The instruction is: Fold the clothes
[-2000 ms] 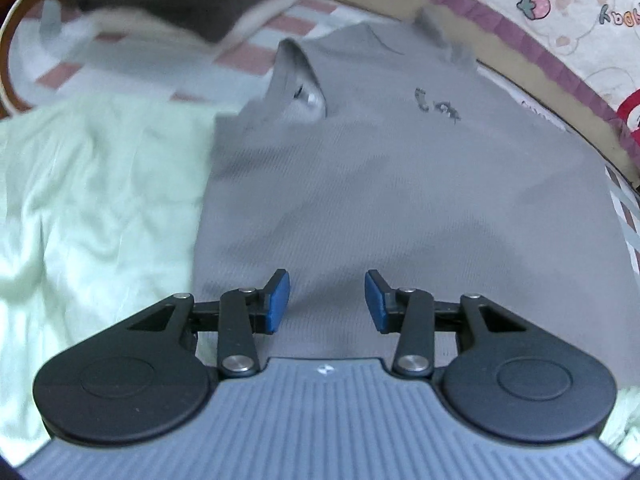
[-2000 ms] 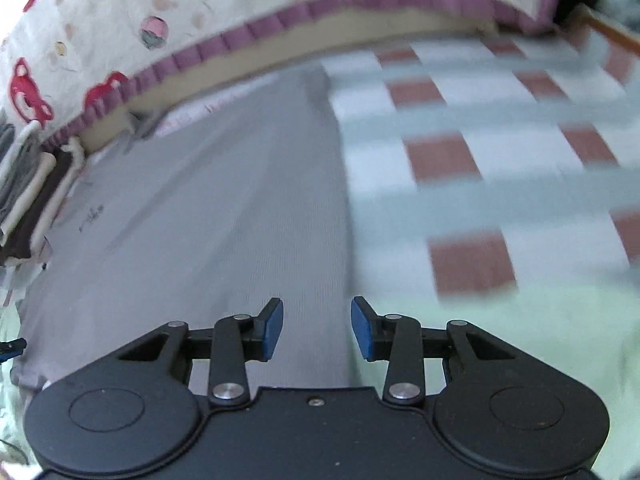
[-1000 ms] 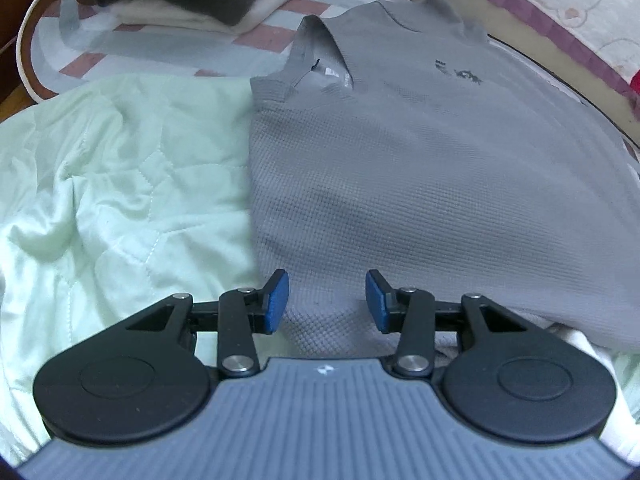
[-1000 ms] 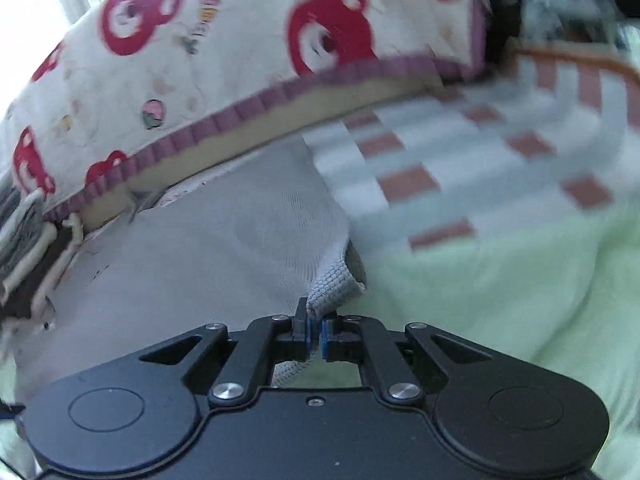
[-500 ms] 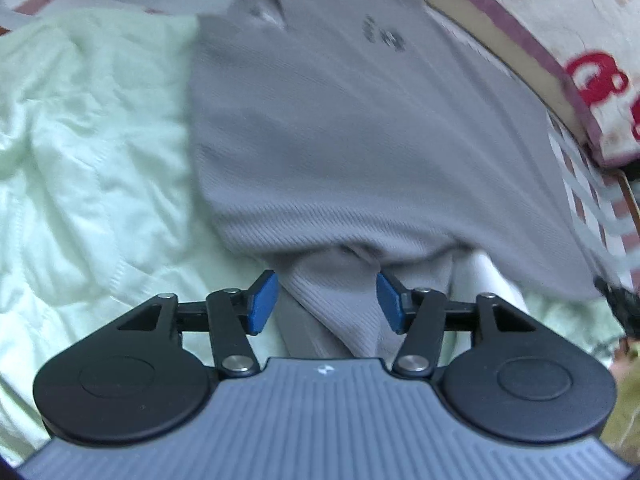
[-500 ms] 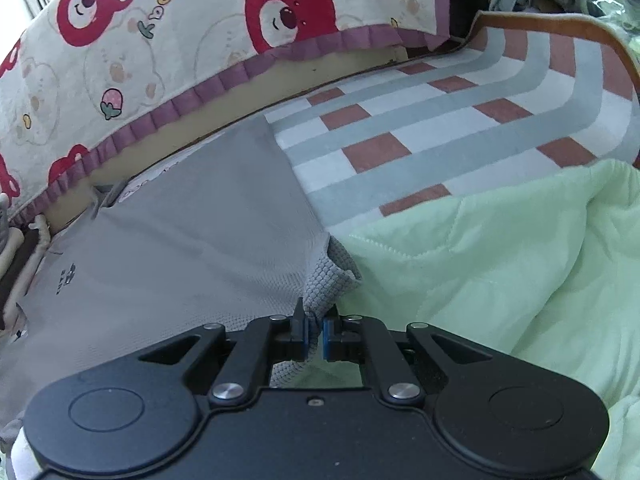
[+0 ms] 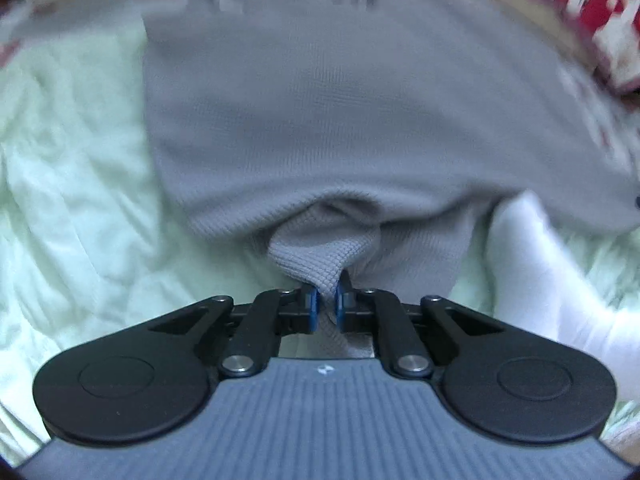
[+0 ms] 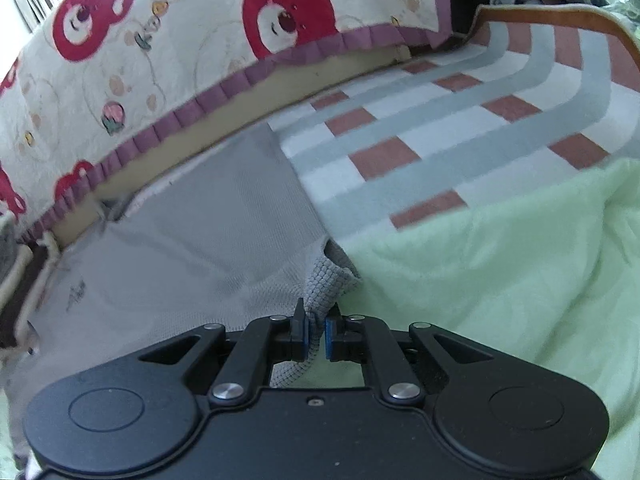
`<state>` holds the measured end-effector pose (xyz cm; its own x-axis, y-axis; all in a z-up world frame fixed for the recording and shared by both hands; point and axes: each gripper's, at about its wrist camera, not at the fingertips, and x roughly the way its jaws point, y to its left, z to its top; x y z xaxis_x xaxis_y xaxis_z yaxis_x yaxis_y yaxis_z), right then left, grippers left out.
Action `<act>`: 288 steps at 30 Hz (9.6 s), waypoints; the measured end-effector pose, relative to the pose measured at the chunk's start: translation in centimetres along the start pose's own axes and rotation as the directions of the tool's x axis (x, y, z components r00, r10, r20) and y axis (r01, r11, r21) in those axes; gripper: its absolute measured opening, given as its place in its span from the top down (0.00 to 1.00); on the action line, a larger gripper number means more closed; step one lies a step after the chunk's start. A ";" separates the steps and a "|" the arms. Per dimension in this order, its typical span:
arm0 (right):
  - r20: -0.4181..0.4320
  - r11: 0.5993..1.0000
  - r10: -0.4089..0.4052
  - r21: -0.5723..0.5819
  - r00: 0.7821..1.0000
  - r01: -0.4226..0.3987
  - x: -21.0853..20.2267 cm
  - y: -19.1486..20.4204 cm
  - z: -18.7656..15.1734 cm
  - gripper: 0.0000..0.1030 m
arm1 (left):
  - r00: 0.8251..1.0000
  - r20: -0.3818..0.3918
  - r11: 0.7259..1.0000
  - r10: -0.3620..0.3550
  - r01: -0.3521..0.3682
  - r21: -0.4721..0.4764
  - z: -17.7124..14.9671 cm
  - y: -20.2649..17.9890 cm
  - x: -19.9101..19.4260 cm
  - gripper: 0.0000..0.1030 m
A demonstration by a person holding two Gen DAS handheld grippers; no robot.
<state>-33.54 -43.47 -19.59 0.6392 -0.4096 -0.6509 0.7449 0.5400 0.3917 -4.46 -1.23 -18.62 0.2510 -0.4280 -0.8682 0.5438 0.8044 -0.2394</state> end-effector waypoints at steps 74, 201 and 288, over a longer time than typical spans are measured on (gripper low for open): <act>-0.963 0.258 0.269 0.080 -0.008 -0.963 5.2 31.7 -4.8 0.93 | 0.845 0.186 0.474 -0.502 0.449 -0.757 -7.5 9.9 -5.7 0.84; -0.151 0.952 0.184 0.273 0.971 -0.137 3.2 -3.9 -3.6 0.62 | 0.997 0.053 0.869 -0.053 0.073 -0.489 1.8 9.0 2.5 0.56; -0.182 0.991 0.123 -0.025 0.976 -0.130 19.1 9.2 15.5 0.93 | 0.964 0.264 0.973 0.033 0.030 -0.229 24.4 6.5 9.7 0.94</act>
<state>-11.54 -57.73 -18.34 0.6805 -0.1993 -0.7052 0.6508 0.6066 0.4566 21.05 -10.26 -17.97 0.4712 -0.4953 -0.7299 0.3530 0.8642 -0.3586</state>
